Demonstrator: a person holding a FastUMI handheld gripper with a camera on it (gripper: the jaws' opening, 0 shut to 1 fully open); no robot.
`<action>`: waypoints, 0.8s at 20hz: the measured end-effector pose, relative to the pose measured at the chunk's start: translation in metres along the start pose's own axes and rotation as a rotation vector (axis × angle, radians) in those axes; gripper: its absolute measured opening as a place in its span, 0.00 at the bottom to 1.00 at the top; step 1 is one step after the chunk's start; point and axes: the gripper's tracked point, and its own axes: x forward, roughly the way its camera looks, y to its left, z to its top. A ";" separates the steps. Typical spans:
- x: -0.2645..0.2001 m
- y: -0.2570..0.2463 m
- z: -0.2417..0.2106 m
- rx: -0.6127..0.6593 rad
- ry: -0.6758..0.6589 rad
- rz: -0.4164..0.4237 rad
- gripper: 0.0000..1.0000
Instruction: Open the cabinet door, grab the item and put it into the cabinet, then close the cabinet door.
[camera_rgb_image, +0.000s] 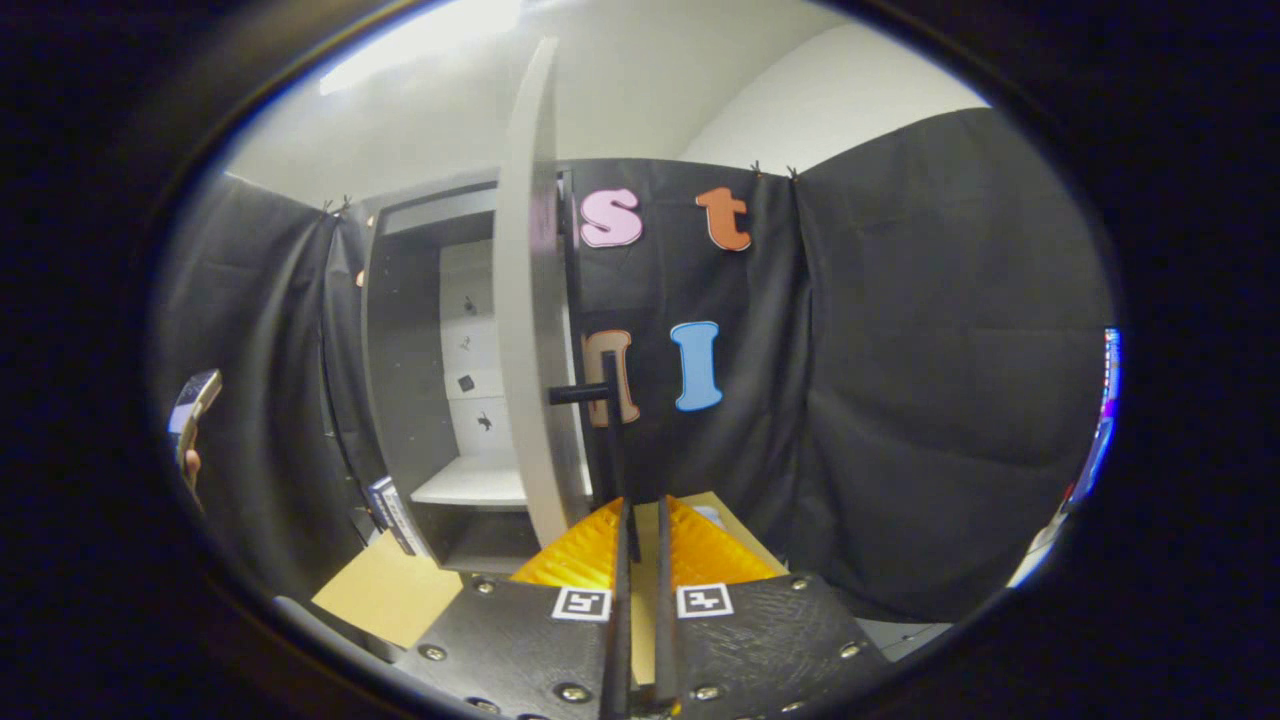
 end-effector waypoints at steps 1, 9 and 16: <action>-0.005 0.002 0.001 0.008 -0.005 0.011 0.10; -0.025 0.075 -0.027 0.010 0.054 0.147 0.10; 0.011 0.131 -0.084 0.019 0.132 0.077 0.10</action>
